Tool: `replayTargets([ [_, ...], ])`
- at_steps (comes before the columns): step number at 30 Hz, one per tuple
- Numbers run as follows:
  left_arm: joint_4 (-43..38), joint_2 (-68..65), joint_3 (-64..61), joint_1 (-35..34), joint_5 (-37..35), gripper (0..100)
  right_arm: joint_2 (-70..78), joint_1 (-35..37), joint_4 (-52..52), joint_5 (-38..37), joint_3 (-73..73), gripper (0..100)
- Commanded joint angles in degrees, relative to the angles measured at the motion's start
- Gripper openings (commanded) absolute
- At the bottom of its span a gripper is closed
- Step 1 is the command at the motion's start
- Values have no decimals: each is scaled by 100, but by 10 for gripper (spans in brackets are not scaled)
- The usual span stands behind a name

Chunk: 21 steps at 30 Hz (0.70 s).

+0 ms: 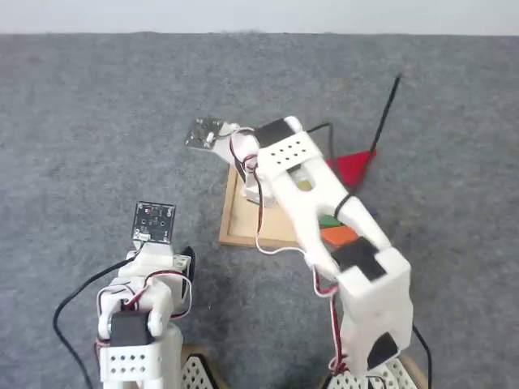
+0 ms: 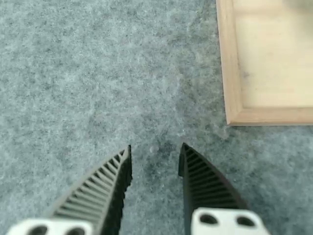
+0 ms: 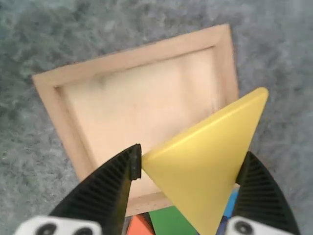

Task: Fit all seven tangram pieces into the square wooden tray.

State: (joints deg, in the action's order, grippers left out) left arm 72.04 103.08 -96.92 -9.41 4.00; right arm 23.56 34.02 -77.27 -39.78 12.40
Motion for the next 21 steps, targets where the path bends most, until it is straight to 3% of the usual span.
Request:
replayTargets([
  [1,53,158,48,9,35,153,268,75,-277,-668,703,261],
  [11,53,158,48,9,35,153,1024,75,-259,-1371,1222,260],
  [21,53,158,48,9,35,153,1385,110,-233,-1600,1336,264],
])
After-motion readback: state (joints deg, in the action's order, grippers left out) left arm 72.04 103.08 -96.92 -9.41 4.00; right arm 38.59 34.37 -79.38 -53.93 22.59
